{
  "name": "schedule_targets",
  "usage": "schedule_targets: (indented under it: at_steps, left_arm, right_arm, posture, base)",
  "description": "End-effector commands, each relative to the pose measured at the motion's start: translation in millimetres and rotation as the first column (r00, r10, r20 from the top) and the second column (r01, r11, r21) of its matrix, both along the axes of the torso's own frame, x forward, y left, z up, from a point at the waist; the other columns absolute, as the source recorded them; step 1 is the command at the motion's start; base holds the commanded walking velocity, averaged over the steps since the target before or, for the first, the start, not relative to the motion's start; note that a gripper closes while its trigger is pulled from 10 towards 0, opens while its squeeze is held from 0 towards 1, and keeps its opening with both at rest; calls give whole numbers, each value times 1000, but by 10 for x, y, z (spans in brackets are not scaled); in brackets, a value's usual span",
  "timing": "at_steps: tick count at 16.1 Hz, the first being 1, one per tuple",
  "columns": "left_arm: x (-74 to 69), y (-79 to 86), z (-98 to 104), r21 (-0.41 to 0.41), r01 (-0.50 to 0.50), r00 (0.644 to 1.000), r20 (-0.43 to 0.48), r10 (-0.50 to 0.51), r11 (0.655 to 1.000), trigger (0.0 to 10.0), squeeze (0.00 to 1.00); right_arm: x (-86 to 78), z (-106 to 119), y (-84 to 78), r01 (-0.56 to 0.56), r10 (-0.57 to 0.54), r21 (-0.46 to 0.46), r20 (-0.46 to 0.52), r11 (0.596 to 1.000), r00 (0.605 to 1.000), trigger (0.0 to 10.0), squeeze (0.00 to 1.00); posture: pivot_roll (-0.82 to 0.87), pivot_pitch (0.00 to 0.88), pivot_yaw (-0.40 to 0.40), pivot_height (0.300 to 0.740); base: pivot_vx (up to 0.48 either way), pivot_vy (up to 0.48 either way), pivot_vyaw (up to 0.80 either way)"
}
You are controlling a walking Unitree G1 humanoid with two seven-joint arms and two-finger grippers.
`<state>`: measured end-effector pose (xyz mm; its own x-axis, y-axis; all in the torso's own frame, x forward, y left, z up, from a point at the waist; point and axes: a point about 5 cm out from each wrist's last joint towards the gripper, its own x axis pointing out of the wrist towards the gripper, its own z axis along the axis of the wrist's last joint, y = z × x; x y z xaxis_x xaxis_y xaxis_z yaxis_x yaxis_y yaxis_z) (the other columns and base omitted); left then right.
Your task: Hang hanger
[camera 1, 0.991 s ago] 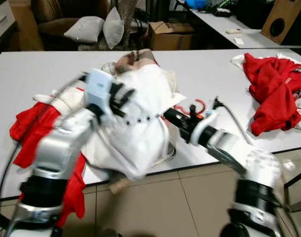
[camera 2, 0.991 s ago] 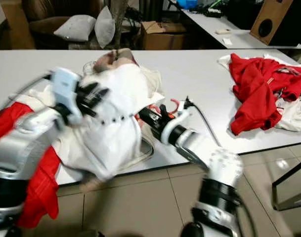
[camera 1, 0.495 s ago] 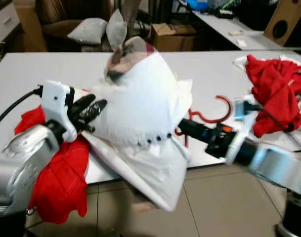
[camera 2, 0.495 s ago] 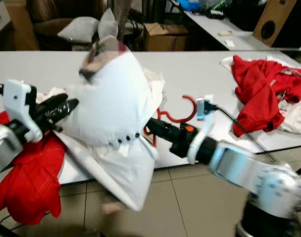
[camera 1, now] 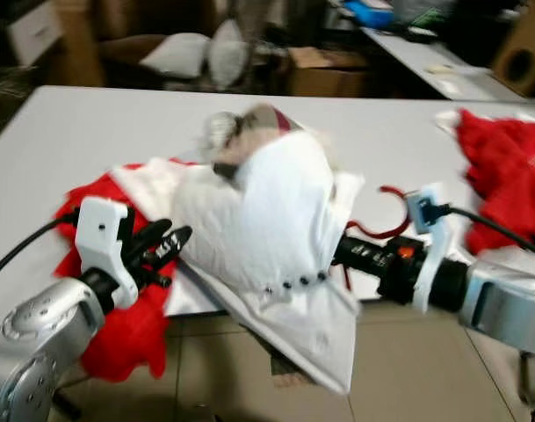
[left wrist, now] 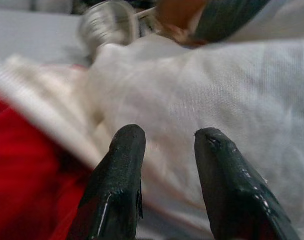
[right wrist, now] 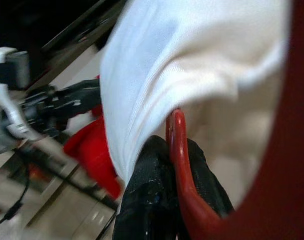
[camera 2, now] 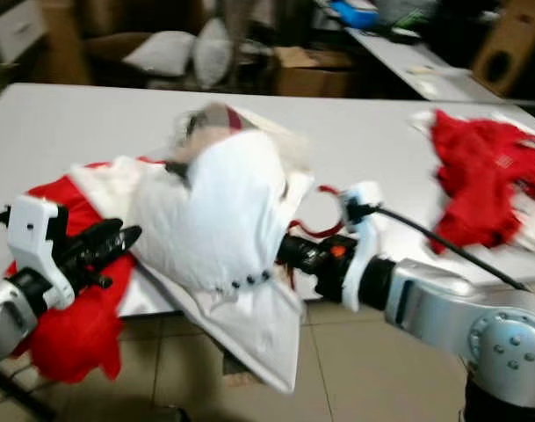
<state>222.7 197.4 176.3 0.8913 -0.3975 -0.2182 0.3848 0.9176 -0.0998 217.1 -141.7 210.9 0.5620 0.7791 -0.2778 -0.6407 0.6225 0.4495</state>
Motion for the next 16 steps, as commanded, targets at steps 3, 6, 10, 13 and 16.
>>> schedule_targets:
  at_steps: [3,6,10,13,16]
  left_arm:
    - [-70,-72,77,-4,70,997,20,-70,998,10000,0]
    - [-84,-74,30,47,84,996,-4,-84,995,10000,0]
    - [-113,-107,15,49,120,993,-23,-119,992,10000,0]
    - [-108,-114,21,54,138,990,-25,-137,989,10000,0]
    - [-108,-115,-15,53,126,992,-30,-125,991,10000,0]
  right_arm:
    - [-149,6,16,-130,131,-58,9,990,991,10000,0]
    - [-206,-10,-10,-183,185,-90,21,979,982,10000,0]
    - [-279,-30,-22,-235,239,-123,20,964,971,10000,0]
    - [-300,-75,-36,-253,257,-135,18,958,966,10000,0]
    - [-335,-118,-56,-278,283,-160,4,947,959,10000,0]
  posture:
    - [92,24,-56,740]
    - [94,21,-52,740]
    - [95,18,-42,740]
    - [100,14,-41,740]
    - [104,13,-41,740]
  base:
    - [0,0,800]
    - [0,0,800]
    - [0,0,800]
    - [0,0,800]
    - [0,0,800]
